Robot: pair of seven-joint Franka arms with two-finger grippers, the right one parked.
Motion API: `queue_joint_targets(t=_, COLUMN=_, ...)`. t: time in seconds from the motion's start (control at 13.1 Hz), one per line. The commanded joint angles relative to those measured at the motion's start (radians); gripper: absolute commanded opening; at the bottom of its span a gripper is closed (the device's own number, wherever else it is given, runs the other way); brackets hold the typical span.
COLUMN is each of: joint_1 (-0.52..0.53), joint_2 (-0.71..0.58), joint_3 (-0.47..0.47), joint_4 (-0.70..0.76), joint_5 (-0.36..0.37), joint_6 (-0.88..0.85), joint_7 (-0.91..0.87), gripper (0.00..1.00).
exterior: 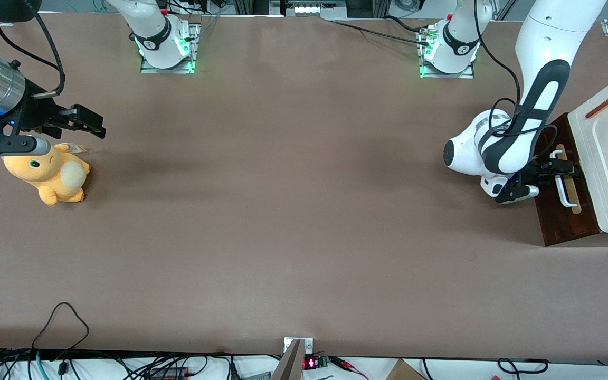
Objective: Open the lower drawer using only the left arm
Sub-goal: 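Close the left gripper around the white bar handle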
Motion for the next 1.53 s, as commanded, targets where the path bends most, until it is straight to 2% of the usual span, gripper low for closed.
queue_joint_targets(t=0.0, joint_1=-0.015, joint_2=0.013, joint_3=0.009, joint_4=0.013, joint_5=0.019, joint_6=-0.001, joint_7=-0.015, gripper=0.83)
queue_joint_targets(t=0.15, joint_1=-0.021, joint_2=0.017, joint_3=0.009, joint_4=0.013, joint_5=0.019, joint_6=-0.001, joint_7=-0.016, gripper=0.61)
queue_joint_targets(t=0.31, joint_1=-0.022, joint_2=0.022, joint_3=0.009, joint_4=0.013, joint_5=0.019, joint_6=-0.001, joint_7=-0.016, gripper=0.51)
queue_joint_targets(t=0.46, joint_1=-0.022, joint_2=0.025, joint_3=0.009, joint_4=0.013, joint_5=0.019, joint_6=-0.001, joint_7=-0.016, gripper=0.47)
queue_joint_targets(t=0.92, joint_1=-0.021, joint_2=0.028, joint_3=0.012, joint_4=0.012, joint_5=0.021, joint_6=-0.001, joint_7=-0.016, gripper=0.47)
queue_joint_targets(t=1.07, joint_1=-0.019, joint_2=0.03, joint_3=0.014, joint_4=0.012, joint_5=0.021, joint_6=-0.001, joint_7=-0.015, gripper=0.35)
queue_joint_targets(t=1.22, joint_1=-0.019, joint_2=0.03, joint_3=0.017, joint_4=0.012, joint_5=0.021, joint_6=-0.001, joint_7=-0.016, gripper=0.34)
queue_joint_targets(t=1.3, joint_1=-0.019, joint_2=0.03, joint_3=0.017, joint_4=0.012, joint_5=0.021, joint_6=-0.001, joint_7=-0.015, gripper=0.29)
queue_joint_targets(t=1.45, joint_1=-0.019, joint_2=0.03, joint_3=0.019, joint_4=0.012, joint_5=0.021, joint_6=-0.001, joint_7=-0.015, gripper=0.26)
